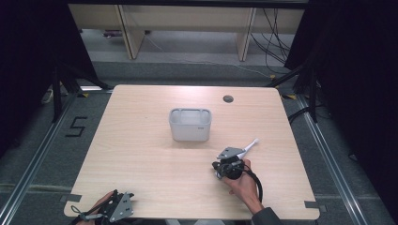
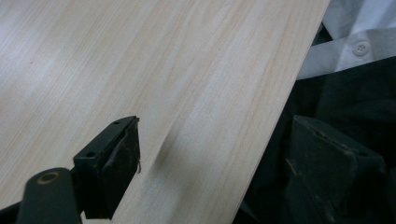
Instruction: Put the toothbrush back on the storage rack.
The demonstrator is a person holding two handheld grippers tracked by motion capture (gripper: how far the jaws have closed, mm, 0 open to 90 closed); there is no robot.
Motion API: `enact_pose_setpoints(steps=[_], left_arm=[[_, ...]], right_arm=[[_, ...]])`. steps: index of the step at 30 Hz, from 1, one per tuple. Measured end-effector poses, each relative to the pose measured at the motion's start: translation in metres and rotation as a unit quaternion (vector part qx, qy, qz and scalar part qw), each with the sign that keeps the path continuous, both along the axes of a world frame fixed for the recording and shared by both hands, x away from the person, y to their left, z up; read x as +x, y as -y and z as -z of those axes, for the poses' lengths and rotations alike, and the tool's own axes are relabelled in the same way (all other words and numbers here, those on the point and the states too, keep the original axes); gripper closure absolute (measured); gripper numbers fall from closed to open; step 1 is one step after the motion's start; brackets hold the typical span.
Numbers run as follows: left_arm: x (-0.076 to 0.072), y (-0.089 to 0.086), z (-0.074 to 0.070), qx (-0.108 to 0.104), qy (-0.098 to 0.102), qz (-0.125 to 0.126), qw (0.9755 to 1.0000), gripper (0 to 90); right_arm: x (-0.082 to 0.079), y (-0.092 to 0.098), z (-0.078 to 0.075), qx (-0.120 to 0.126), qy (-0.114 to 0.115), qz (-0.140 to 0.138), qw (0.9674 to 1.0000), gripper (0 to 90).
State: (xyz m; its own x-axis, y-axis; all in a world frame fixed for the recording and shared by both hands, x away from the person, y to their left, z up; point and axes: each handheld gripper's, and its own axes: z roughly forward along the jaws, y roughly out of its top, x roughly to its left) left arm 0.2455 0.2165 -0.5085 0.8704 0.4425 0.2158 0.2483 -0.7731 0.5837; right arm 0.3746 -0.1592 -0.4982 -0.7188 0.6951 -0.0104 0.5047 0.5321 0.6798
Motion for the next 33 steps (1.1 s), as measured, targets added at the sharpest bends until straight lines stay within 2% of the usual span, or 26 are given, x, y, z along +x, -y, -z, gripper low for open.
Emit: enact_pose_setpoints(steps=[5, 6, 7, 10, 11, 13, 14, 15, 16, 18, 20, 21, 22, 23, 25, 26, 30, 31, 32, 33], left_arm=[[0.000, 0.000, 0.000, 0.000, 0.000, 0.001, 1.0000, 16.6], [0.000, 0.000, 0.000, 0.000, 0.001, 0.001, 1.0000, 16.6], [0.000, 0.000, 0.000, 0.000, 0.001, 0.000, 1.0000, 16.6], [0.000, 0.000, 0.000, 0.000, 0.001, -0.001, 1.0000, 16.6], [0.000, 0.000, 0.000, 0.000, 0.000, 0.001, 1.0000, 16.6], [0.000, 0.000, 0.000, 0.000, 0.001, 0.000, 1.0000, 16.6], [0.001, -0.001, -0.003, 0.008, -0.014, 0.007, 0.9999, 16.6], [0.000, 0.000, -0.001, 0.003, -0.002, 0.001, 1.0000, 16.6], [0.000, 0.000, -0.001, 0.008, 0.008, -0.005, 0.9999, 16.6], [0.000, 0.000, -0.001, 0.009, 0.010, -0.006, 0.9999, 16.6], [-0.001, 0.000, -0.001, 0.007, 0.007, -0.006, 0.9999, 16.6], [-0.001, 0.000, -0.001, 0.006, 0.006, -0.006, 0.9999, 16.6], [-0.001, 0.000, -0.001, 0.006, 0.006, -0.006, 0.9999, 16.6], [-0.001, 0.000, -0.001, 0.007, 0.007, -0.005, 0.9999, 16.6], [-0.001, 0.000, -0.001, 0.006, 0.007, -0.005, 0.9999, 16.6], [0.000, 0.000, -0.001, 0.006, 0.006, -0.005, 1.0000, 16.6], [0.000, 0.000, -0.001, 0.004, 0.000, 0.000, 1.0000, 16.6], [0.000, 0.000, -0.001, 0.004, 0.000, 0.000, 1.0000, 16.6], [0.000, 0.000, -0.001, 0.004, 0.000, -0.001, 1.0000, 16.6], [0.000, 0.000, -0.001, 0.004, 0.000, -0.001, 1.0000, 16.6]], right_arm=[[-0.004, 0.006, 0.001, 0.000, -0.006, 0.003, 1.0000, 88.1], [-0.004, 0.006, 0.003, 0.006, 0.004, -0.002, 1.0000, 88.1], [-0.006, 0.007, 0.003, 0.007, -0.010, 0.010, 0.9999, 88.1], [-0.008, 0.010, 0.003, 0.007, -0.002, 0.004, 1.0000, 88.1], [-0.012, 0.012, 0.001, 0.007, -0.017, 0.013, 0.9998, 88.1], [-0.015, 0.015, 0.000, 0.007, -0.022, 0.007, 0.9997, 88.1], [-0.015, 0.016, 0.001, 0.007, -0.016, 0.005, 0.9998, 88.1], [-0.017, 0.017, 0.002, 0.010, -0.017, 0.011, 0.9997, 88.1], [-0.019, 0.019, 0.001, 0.006, -0.023, 0.009, 0.9997, 88.0], [-0.019, 0.022, 0.001, 0.006, -0.018, 0.007, 0.9998, 87.9], [-0.023, 0.026, 0.000, 0.014, -0.028, 0.021, 0.9993, 87.7], [-0.022, 0.029, 0.000, 0.007, -0.019, 0.008, 0.9998, 87.6], [-0.022, 0.029, 0.000, 0.007, -0.019, 0.008, 0.9998, 87.6], [-0.023, 0.032, 0.001, 0.013, -0.009, 0.017, 0.9997, 87.6], [-0.026, 0.034, -0.001, 0.010, -0.029, 0.025, 0.9992, 87.6], [-0.026, 0.036, -0.001, 0.009, -0.022, 0.018, 0.9996, 87.6], [-0.029, 0.040, -0.002, 0.011, -0.028, 0.025, 0.9992, 87.5], [-0.030, 0.044, -0.002, 0.011, -0.016, 0.023, 0.9996, 87.6], [-0.029, 0.046, -0.002, 0.009, -0.014, 0.018, 0.9997, 87.5], [-0.031, 0.047, -0.002, 0.010, -0.019, 0.022, 0.9995, 87.5]])
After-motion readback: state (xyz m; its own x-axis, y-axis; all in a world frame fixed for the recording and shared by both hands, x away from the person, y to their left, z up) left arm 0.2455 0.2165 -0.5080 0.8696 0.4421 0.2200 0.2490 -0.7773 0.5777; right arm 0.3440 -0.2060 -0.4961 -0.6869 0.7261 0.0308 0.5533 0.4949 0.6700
